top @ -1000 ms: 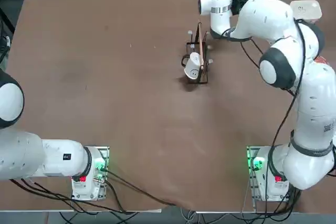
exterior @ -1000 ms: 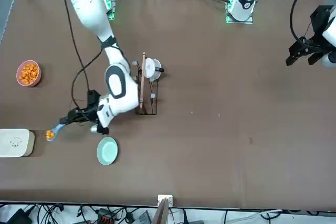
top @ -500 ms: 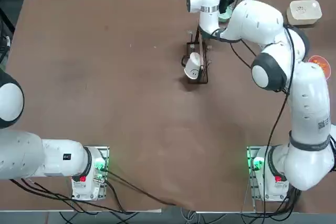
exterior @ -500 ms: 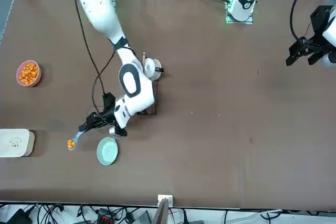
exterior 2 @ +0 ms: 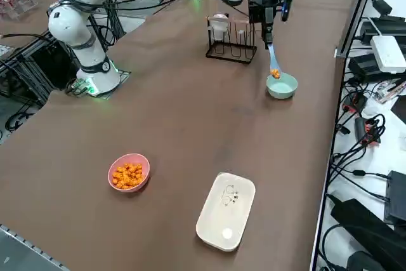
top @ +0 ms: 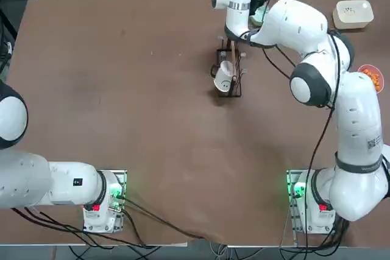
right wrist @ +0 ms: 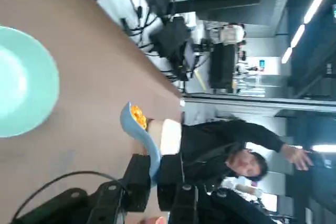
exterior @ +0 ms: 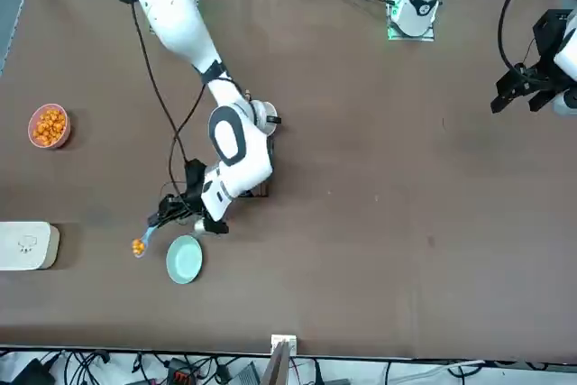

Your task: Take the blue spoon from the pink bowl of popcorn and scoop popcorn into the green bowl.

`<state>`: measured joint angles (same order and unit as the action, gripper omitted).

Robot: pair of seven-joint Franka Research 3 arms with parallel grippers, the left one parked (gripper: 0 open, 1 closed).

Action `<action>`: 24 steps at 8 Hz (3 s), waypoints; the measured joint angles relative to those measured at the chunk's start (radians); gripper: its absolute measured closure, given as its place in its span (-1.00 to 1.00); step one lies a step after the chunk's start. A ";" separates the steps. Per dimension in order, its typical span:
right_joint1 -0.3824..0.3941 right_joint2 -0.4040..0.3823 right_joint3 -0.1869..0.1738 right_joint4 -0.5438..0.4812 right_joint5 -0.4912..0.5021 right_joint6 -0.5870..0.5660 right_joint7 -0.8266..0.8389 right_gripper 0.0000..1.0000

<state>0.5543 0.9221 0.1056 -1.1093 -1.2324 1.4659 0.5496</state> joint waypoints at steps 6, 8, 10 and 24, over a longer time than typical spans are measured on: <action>-0.001 0.001 0.054 0.038 0.058 0.048 -0.002 0.78; -0.005 0.001 0.056 0.039 0.093 0.099 -0.002 0.78; -0.015 0.002 0.056 0.040 0.164 0.131 -0.002 0.78; -0.212 -0.088 0.054 0.157 0.612 0.175 -0.010 0.78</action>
<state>0.3425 0.8337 0.1599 -0.9522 -0.6200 1.6411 0.5391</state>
